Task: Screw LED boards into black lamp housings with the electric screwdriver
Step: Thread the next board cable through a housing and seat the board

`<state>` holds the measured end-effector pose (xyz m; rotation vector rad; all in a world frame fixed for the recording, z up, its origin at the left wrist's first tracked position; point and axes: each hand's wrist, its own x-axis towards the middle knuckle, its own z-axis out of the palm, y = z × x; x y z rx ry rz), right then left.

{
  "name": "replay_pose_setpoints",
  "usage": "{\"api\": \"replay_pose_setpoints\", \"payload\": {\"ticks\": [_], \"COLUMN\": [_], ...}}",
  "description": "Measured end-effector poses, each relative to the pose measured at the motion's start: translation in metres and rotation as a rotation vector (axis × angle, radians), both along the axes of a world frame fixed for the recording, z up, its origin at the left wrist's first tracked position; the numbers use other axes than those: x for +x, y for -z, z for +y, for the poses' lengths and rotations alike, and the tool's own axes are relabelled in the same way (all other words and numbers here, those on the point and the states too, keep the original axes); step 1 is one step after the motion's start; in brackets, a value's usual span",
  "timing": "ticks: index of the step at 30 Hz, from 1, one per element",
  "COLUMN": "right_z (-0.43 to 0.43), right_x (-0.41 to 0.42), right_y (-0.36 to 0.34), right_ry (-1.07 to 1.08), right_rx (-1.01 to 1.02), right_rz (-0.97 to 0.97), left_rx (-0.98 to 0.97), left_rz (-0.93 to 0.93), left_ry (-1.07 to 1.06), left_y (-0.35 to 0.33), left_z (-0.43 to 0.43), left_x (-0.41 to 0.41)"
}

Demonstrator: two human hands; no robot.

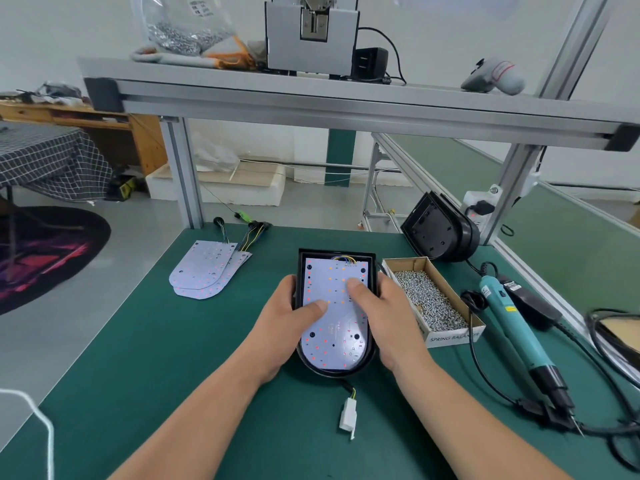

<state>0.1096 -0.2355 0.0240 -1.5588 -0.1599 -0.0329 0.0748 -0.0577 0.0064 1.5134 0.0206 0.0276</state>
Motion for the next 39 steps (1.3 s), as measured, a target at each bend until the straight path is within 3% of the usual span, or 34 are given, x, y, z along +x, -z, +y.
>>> {"api": "replay_pose_setpoints", "payload": {"ticks": [14, 20, 27, 31, 35, 39], "right_z": [0.003, -0.001, -0.006, 0.0, 0.001, -0.001], "right_x": [-0.002, 0.003, -0.003, -0.006, -0.005, -0.005], "right_y": [-0.007, -0.013, -0.007, -0.008, -0.011, -0.011], "right_ry": [0.017, -0.126, -0.348, -0.292, -0.246, -0.234], "right_rx": [-0.094, 0.188, -0.065, -0.178, 0.067, -0.038], "right_rz": [-0.186, 0.038, 0.015, -0.022, 0.217, 0.114], "left_rx": [-0.166, -0.272, -0.386, -0.403, -0.405, -0.399], "left_rz": [0.024, 0.082, 0.083, 0.091, 0.101, 0.094], "left_ry": [-0.101, -0.086, 0.113, 0.131, 0.173, 0.194], "left_y": [-0.008, -0.011, -0.014, -0.013, -0.014, -0.014], "left_z": [-0.008, -0.004, -0.003, -0.001, -0.006, -0.006], "left_x": [-0.001, -0.003, -0.008, -0.008, -0.011, -0.011]}}
